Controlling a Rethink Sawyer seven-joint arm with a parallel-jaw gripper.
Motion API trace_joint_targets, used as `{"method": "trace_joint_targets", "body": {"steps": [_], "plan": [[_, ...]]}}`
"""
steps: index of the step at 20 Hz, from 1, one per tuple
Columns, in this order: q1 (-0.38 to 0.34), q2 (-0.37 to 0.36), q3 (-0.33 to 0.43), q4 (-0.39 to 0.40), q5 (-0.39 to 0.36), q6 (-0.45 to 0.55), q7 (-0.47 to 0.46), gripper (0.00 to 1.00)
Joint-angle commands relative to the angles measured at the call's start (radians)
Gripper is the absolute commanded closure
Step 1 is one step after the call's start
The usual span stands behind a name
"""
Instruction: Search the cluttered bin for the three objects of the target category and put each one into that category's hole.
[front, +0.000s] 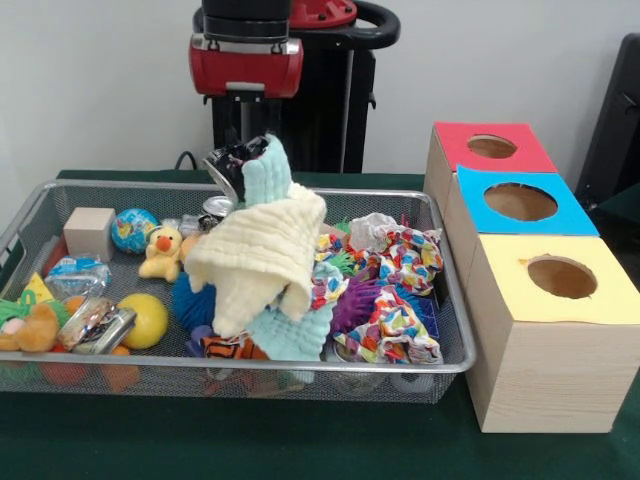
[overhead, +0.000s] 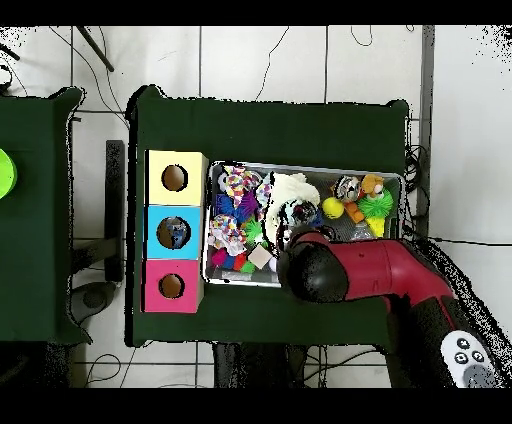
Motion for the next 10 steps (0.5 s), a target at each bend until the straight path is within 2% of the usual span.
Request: {"method": "trace_joint_targets", "body": {"steps": [1, 4, 5, 10], "plan": [[0.044, 0.017, -0.074, 0.054, 0.019, -0.037, 0.154, 1.0], [0.048, 0.021, -0.085, 0.066, 0.024, -0.099, 0.169, 1.0], [0.047, 0.023, -0.086, 0.071, 0.027, -0.126, 0.174, 0.0], [0.042, 0.058, -0.081, 0.066, 0.038, -0.149, 0.153, 0.0]]}}
